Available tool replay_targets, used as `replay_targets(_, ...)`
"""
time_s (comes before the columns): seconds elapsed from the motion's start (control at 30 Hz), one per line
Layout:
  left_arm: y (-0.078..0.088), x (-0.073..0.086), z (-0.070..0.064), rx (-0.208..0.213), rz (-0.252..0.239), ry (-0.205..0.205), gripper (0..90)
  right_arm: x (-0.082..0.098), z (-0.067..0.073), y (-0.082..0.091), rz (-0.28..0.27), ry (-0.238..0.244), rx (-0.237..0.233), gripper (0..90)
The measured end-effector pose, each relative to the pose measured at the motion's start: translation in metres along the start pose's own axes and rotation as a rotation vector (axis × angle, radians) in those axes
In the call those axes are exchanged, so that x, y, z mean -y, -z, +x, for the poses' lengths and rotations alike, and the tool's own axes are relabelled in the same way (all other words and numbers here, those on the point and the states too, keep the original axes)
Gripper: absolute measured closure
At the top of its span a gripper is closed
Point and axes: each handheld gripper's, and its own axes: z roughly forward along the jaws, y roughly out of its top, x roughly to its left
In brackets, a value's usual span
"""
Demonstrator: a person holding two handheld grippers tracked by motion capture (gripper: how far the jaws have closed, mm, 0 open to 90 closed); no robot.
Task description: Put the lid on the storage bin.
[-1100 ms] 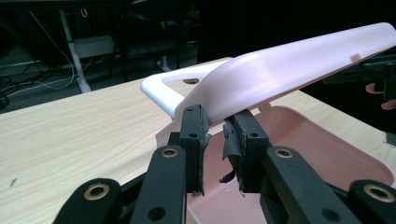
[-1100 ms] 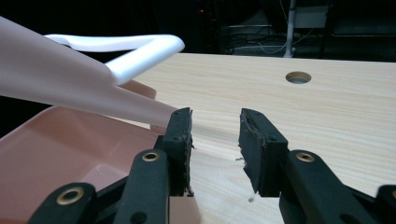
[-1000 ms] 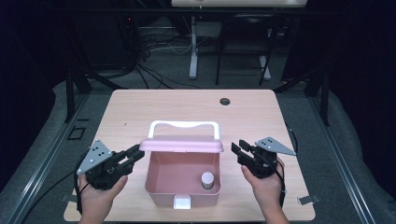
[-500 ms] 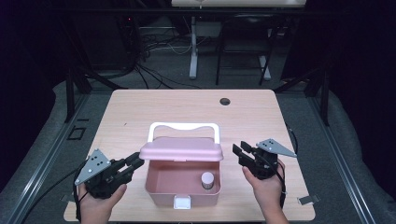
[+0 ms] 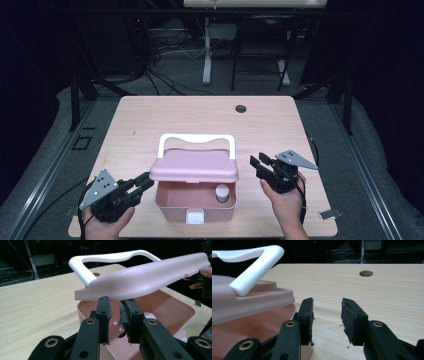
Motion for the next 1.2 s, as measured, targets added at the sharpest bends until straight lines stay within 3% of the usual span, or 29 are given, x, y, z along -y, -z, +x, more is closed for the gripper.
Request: replay_targets(1.2, 0.004, 0.036, -0.005, 0.025, 0.041, 0.027, 76.3, 0.004, -0.001, -0.002, 0.005, -0.002, -0.006, 61.4)
